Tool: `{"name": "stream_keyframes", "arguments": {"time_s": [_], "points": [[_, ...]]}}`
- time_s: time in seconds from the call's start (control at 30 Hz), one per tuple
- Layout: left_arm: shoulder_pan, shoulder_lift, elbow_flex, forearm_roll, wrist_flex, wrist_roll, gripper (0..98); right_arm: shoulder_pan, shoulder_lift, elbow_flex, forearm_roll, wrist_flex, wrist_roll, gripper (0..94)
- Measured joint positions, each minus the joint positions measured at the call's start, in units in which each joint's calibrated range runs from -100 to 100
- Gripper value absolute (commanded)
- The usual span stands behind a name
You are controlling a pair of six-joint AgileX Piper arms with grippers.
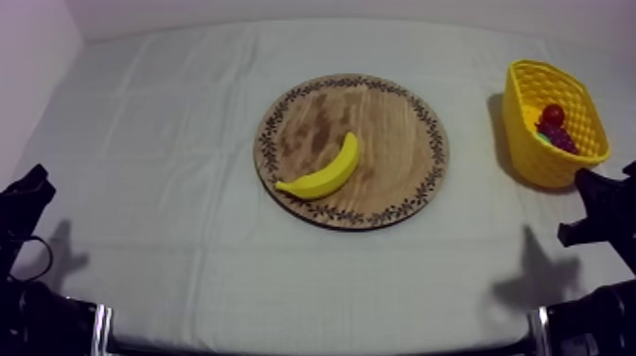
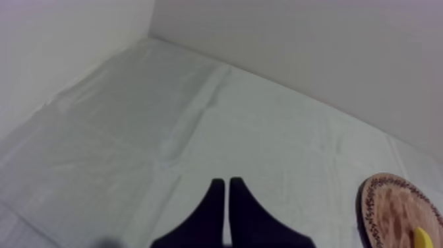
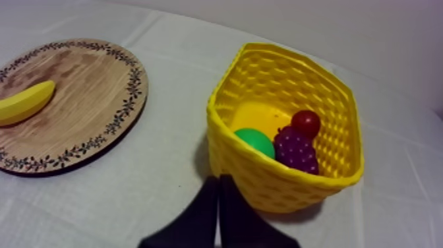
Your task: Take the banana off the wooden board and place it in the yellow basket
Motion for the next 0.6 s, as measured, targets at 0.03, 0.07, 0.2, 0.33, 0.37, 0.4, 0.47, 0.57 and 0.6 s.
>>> {"name": "stream_keyframes", "arguments": {"time_s": [0.03, 0.07, 0.2, 0.33, 0.37, 0.4, 0.47, 0.57, 0.6], "points": [[0.0, 0.0, 0.0, 0.0, 0.0, 0.0, 0.1, 0.0, 0.0, 0.0, 0.0, 0.0, 0.0, 0.5], [0.0, 0.0, 0.0, 0.0, 0.0, 0.0, 0.1, 0.0, 0.0, 0.0, 0.0, 0.0, 0.03, 0.5], [0.0, 0.0, 0.0, 0.0, 0.0, 0.0, 0.1, 0.0, 0.0, 0.0, 0.0, 0.0, 0.0, 0.5], [0.0, 0.0, 0.0, 0.0, 0.0, 0.0, 0.1, 0.0, 0.0, 0.0, 0.0, 0.0, 0.0, 0.5], [0.0, 0.0, 0.0, 0.0, 0.0, 0.0, 0.1, -0.15, 0.0, 0.0, 0.0, 0.0, 0.0, 0.5], [0.0, 0.0, 0.0, 0.0, 0.0, 0.0, 0.1, -0.42, 0.0, 0.0, 0.0, 0.0, 0.03, 0.5], [0.0, 0.0, 0.0, 0.0, 0.0, 0.0, 0.1, -1.23, 0.0, 0.0, 0.0, 0.0, 0.17, 0.5], [0.0, 0.0, 0.0, 0.0, 0.0, 0.0, 0.1, -2.87, -0.03, 0.0, 0.0, 0.0, 0.08, 0.5], [0.0, 0.0, 0.0, 0.0, 0.0, 0.0, 0.1, -3.38, -0.03, 0.0, 0.05, 0.09, -0.07, 0.5]]}}
